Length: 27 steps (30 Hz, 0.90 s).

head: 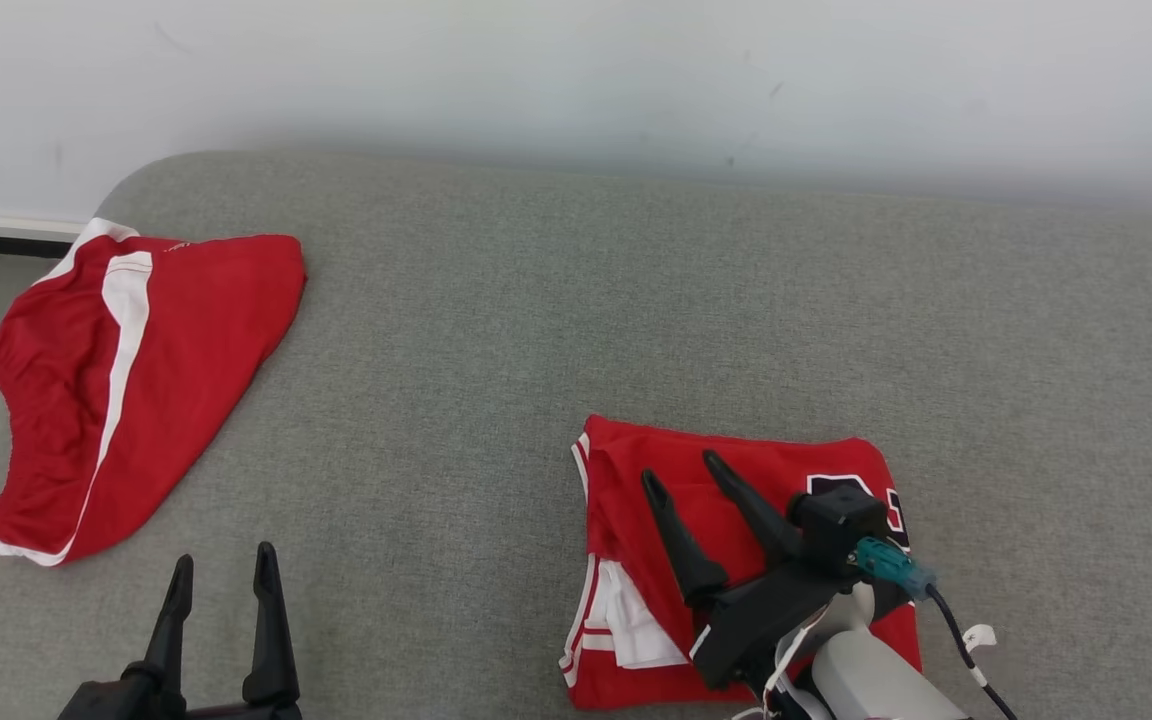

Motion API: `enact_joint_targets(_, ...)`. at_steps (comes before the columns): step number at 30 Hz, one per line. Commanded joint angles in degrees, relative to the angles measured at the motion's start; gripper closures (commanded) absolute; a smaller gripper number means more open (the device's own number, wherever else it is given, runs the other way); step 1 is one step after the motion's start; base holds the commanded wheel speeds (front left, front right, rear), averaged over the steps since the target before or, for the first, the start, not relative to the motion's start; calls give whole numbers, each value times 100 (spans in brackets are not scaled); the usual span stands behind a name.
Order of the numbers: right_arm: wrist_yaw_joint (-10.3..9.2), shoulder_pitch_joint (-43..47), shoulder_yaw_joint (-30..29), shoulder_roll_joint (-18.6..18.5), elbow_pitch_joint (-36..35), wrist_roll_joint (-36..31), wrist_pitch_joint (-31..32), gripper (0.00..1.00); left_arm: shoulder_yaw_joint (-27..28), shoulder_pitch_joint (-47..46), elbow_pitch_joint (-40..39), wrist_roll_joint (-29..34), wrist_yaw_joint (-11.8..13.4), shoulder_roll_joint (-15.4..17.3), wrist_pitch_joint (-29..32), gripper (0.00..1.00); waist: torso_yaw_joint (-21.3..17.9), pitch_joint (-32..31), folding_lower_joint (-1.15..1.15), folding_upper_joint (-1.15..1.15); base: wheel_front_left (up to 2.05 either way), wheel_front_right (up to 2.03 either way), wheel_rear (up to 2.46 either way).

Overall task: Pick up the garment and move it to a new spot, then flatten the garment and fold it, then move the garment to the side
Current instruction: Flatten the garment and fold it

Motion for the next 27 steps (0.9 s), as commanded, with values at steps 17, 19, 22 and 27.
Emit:
enact_joint_targets(17,-16,929,-1724,-797,-1758,-297,-113,0,93,75,-2,68,-4,-8,-18,0,-393,-217,0,0,0,0,0)
enact_joint_targets(19,-16,1023,-1849,-801,-1840,-335,-114,0,86,82,-11,68,-3,-8,-18,0,-401,-224,0,0,0,0,0)
enact_joint_targets(22,-16,1312,-2216,-742,-2059,-434,-114,0,72,120,-23,83,-2,-8,-18,0,-426,-259,0,0,0,0,0)
enact_joint_targets(27,-16,1737,-2554,-616,-2332,-550,-115,0,86,129,-15,140,-24,-7,-18,0,-450,-301,0,0,0,0,0)
